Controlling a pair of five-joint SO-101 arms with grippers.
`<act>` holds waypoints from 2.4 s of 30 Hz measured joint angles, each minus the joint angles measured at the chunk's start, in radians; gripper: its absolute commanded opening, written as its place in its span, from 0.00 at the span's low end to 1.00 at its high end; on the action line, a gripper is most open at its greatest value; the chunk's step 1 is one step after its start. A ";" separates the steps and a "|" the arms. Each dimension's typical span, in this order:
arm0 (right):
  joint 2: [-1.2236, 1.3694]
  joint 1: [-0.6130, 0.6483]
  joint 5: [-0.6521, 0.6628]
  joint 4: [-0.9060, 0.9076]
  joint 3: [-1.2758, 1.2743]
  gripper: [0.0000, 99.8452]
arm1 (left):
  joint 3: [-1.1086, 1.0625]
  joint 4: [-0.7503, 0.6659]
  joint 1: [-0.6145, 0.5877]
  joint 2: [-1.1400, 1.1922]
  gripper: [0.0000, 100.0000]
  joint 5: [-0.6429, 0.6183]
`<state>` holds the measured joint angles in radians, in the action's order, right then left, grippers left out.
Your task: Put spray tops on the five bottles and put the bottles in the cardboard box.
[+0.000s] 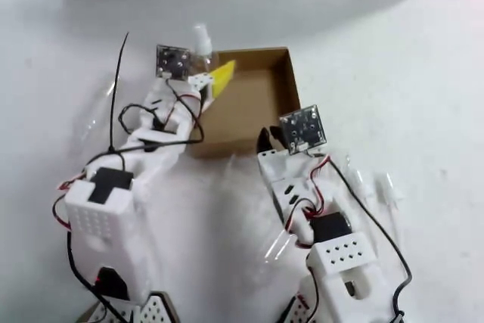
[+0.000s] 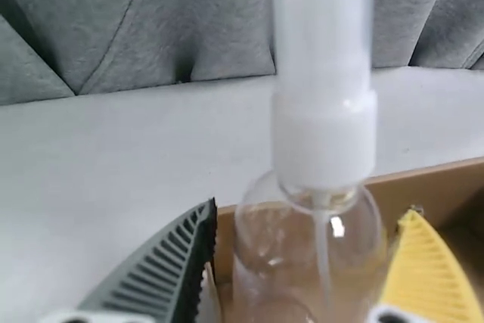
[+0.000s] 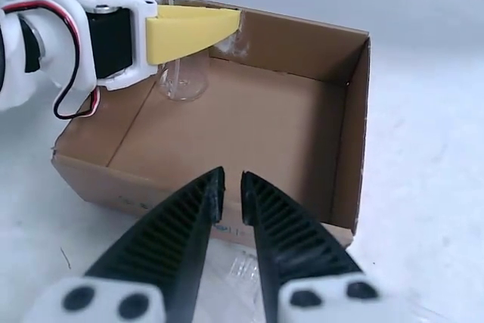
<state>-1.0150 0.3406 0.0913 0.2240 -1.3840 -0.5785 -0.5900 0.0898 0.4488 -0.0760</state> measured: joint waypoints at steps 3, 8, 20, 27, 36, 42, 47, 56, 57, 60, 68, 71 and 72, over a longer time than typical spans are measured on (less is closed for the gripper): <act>0.000 0.000 0.000 0.000 0.000 0.02 | -0.037 0.000 0.000 -0.040 0.35 0.000; 0.000 0.000 0.000 0.000 0.000 0.02 | -0.092 0.000 0.000 -0.112 0.34 0.000; 0.000 0.000 0.000 0.000 0.000 0.02 | -0.325 0.213 -0.006 -0.519 0.34 0.000; 0.000 0.000 0.000 0.000 0.000 0.02 | -0.338 0.522 -0.107 -0.740 0.34 0.000; 0.000 0.000 0.000 0.000 0.000 0.02 | -0.338 0.984 -0.233 -0.964 0.34 0.000; 0.000 0.000 0.000 0.000 0.000 0.02 | -0.338 1.277 -0.235 -1.060 0.34 0.000; 0.000 -0.060 0.000 0.000 0.000 0.02 | -0.385 1.505 -0.235 -1.094 0.34 0.000; 0.000 -0.121 0.071 0.247 0.153 0.02 | -0.678 1.295 -0.233 -1.099 0.34 0.000; 0.000 -0.121 0.104 0.304 0.183 0.02 | -0.686 1.275 -0.233 -1.109 0.34 -0.003; 0.000 -0.143 0.245 0.497 0.259 0.02 | -0.706 1.249 -0.233 -1.145 0.34 -0.012; -0.002 -0.305 0.404 0.991 0.439 0.02 | -0.735 1.241 -0.233 -1.197 0.34 -0.012; -0.002 -0.345 0.500 1.111 0.474 0.02 | -0.735 1.241 -0.233 -1.198 0.34 -0.012; -0.002 -0.367 0.568 1.137 0.486 0.02 | -0.735 1.241 -0.233 -1.198 0.34 -0.012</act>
<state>-1.0165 -0.0261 0.6590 1.3610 -0.8976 -1.3134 0.6513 -0.1435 -0.7495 -0.0882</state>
